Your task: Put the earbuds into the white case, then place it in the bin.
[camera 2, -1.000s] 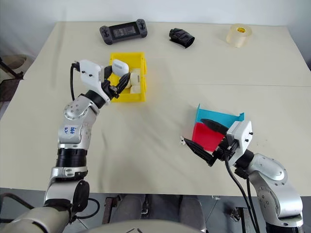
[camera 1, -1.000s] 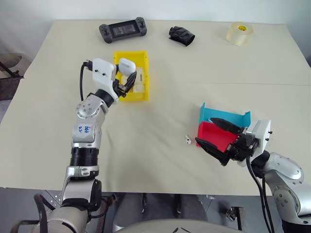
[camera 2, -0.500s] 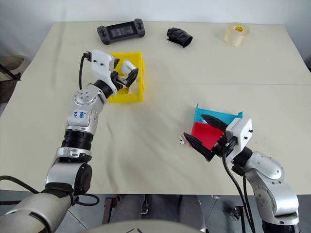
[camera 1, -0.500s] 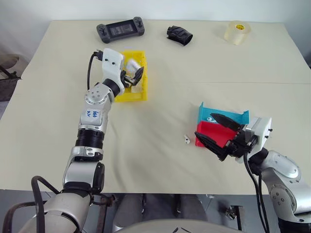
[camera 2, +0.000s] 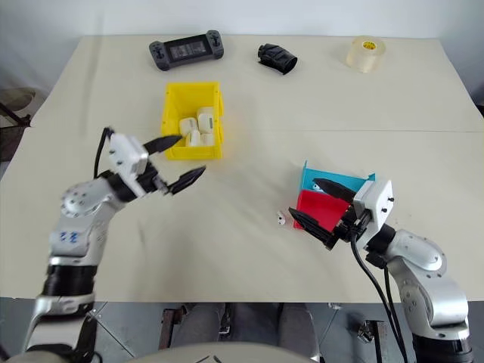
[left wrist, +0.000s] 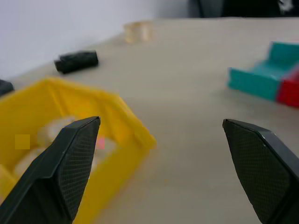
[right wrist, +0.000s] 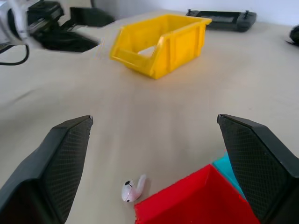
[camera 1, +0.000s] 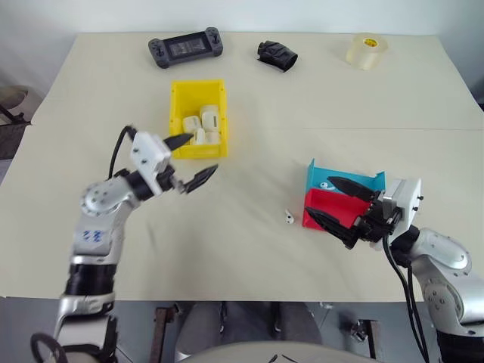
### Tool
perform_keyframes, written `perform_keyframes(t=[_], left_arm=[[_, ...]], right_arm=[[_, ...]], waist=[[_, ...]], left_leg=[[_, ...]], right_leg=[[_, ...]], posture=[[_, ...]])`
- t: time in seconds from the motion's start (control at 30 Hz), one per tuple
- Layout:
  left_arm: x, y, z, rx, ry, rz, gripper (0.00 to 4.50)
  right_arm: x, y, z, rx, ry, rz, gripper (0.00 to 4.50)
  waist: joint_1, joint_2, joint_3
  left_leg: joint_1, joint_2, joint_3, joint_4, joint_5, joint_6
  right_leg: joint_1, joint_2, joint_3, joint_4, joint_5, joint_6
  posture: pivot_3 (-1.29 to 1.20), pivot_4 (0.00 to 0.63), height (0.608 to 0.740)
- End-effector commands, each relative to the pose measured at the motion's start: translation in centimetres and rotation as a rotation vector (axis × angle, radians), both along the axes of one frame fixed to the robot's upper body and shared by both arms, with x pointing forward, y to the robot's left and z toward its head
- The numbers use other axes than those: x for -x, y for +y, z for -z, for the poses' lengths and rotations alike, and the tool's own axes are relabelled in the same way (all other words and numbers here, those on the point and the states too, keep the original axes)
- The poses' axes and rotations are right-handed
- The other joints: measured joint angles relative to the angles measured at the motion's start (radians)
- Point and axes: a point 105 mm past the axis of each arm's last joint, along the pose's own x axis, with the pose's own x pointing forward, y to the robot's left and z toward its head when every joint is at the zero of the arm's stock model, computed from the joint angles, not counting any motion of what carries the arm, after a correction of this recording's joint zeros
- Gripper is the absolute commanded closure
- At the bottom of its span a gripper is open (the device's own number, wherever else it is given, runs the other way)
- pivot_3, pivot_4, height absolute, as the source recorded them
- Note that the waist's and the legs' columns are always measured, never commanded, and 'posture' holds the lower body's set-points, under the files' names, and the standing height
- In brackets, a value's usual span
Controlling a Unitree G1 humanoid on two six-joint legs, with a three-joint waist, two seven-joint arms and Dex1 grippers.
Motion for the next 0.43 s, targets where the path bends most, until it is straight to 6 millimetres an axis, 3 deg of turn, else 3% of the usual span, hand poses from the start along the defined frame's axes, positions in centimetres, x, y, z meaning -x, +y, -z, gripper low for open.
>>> perform_keyframes(t=[0.03, 0.2, 0.43], left_arm=[[2.2, 2.7, -1.1, -0.027, -0.062, 0.03, 0.03], [3.6, 4.9, 0.2, -0.071, 0.016, 0.002, 0.03], [4.1, 5.1, 0.3, -0.079, 0.016, -0.029, 0.03]], right_arm=[[0.1, -1.3, -0.7, 0.047, -0.041, -0.008, 0.0], [-0.1, -2.5, -1.0, 0.076, -0.05, -0.008, 0.0], [-0.6, -3.3, -1.7, 0.096, -0.056, 0.005, 0.0]], waist=[[0.004, 0.0, 0.0], [0.011, 0.0, 0.0], [0.008, 0.0, 0.0]], left_leg=[[0.0, 0.0, 0.0, 0.0, 0.0, 0.0], [0.0, -0.001, -0.001, 0.0, 0.0, 0.0], [0.0, 0.0, -0.001, -0.002, -0.001, 0.001]], right_leg=[[0.0, 0.0, 0.0, 0.0, 0.0, 0.0], [0.002, -0.002, -0.001, -0.005, 0.0, 0.0], [0.001, -0.002, -0.001, -0.003, 0.0, 0.0]], posture=[[0.0, 0.15, 0.74], [0.0, 0.15, 0.74], [0.0, 0.15, 0.74]])
